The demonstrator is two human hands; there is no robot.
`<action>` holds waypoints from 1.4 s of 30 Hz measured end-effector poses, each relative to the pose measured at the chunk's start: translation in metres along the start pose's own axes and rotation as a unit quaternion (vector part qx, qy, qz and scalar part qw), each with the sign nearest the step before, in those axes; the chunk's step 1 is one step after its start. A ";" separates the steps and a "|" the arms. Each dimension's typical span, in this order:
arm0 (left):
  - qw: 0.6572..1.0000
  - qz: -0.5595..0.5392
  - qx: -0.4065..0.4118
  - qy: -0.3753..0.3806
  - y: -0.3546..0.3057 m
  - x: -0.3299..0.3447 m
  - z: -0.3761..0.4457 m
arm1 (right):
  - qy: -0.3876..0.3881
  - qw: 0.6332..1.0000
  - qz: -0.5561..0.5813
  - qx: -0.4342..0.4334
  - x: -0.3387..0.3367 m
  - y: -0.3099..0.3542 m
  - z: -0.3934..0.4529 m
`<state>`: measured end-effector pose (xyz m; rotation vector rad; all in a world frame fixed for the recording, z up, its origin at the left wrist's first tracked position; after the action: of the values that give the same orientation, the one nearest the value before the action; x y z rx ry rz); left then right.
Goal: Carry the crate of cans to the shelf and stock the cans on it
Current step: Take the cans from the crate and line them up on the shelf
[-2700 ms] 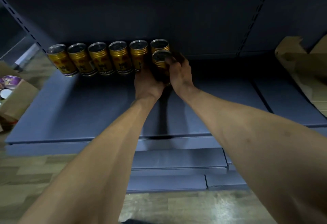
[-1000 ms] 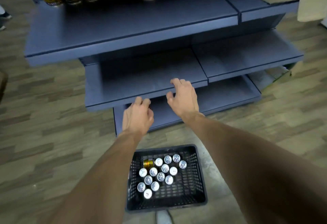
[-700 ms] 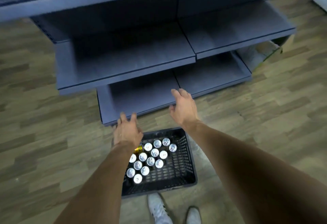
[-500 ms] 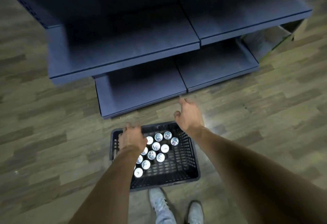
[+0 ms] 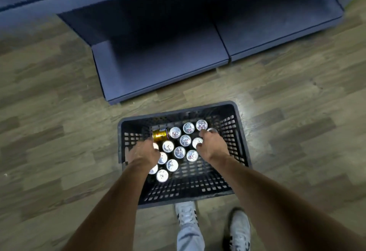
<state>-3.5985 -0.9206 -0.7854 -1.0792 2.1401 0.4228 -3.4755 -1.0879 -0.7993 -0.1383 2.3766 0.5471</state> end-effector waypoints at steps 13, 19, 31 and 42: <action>0.999 0.021 0.034 0.025 0.010 0.146 0.111 | 0.035 0.996 -0.021 0.081 0.170 -0.056 0.119; 0.998 0.021 0.066 -0.009 0.008 0.178 0.122 | 0.070 0.991 -0.056 0.102 0.219 -0.060 0.126; 0.998 0.004 0.061 -0.029 0.021 0.194 0.135 | 0.054 0.945 -0.323 -0.002 0.237 -0.052 0.136; 0.998 0.009 0.042 0.049 0.030 0.152 0.078 | 0.018 0.964 -0.266 0.006 0.160 -0.041 0.094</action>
<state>-3.6509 -0.9463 -0.9485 -1.0541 2.2339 0.2902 -3.5305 -1.0777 -0.9803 -0.7592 2.2436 0.2697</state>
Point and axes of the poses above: each hand's wrist, its own z-axis towards the middle knuckle, its own x-axis out of the palm, y = z × x, the point moved 2 cm from there along z, towards the middle knuckle, and after that the axes turned 1 degree about y, right-handed, at the moved point
